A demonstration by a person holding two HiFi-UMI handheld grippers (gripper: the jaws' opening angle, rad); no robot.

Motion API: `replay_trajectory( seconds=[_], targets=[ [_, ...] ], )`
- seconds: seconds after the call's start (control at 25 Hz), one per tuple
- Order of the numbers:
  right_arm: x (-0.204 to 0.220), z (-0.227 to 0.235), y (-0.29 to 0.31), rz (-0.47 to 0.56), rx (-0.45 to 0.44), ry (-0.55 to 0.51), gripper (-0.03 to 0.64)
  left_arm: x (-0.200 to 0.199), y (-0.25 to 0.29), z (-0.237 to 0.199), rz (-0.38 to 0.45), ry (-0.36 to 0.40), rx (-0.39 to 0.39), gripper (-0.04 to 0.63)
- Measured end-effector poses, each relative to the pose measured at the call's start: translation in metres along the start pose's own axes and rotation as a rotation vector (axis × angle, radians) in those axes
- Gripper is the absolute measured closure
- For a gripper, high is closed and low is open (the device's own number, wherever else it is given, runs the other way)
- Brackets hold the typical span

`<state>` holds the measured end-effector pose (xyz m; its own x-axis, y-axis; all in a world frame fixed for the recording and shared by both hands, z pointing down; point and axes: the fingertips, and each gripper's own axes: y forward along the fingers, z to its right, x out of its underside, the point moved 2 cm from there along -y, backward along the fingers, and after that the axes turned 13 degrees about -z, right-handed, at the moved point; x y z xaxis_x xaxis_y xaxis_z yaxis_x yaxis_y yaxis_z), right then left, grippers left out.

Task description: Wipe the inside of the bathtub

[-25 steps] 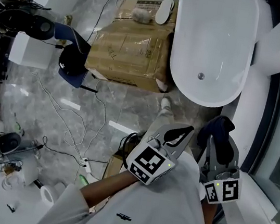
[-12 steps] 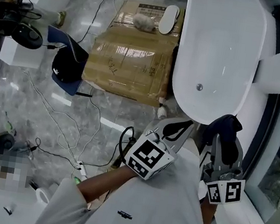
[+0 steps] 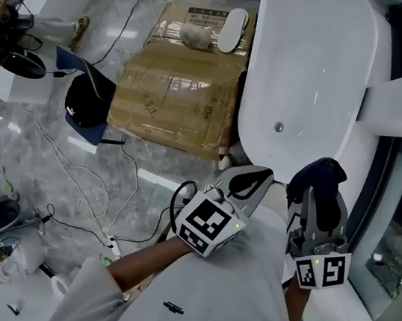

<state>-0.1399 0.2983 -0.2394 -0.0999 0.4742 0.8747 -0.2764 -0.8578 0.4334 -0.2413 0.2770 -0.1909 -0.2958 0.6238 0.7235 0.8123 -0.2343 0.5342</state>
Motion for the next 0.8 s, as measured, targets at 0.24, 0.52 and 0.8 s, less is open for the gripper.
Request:
replay_trajectory(
  seconds=[0.24,0.52,0.8],
  targets=[
    [-0.017,0.045,0.001,-0.02,-0.026,-0.006,0.489,-0.023,0.041,0.006,-0.015,-0.045,-0.022,0.595],
    [-0.019,0.12,0.008,-0.07,-0.078,0.009,0.489,-0.049,0.103,0.017,-0.036,-0.057,-0.074,0.595],
    [-0.032,0.178,0.02,-0.074,-0.182,-0.002,0.489,-0.071,0.151,0.029,-0.039,-0.077,-0.153,0.595]
  ],
)
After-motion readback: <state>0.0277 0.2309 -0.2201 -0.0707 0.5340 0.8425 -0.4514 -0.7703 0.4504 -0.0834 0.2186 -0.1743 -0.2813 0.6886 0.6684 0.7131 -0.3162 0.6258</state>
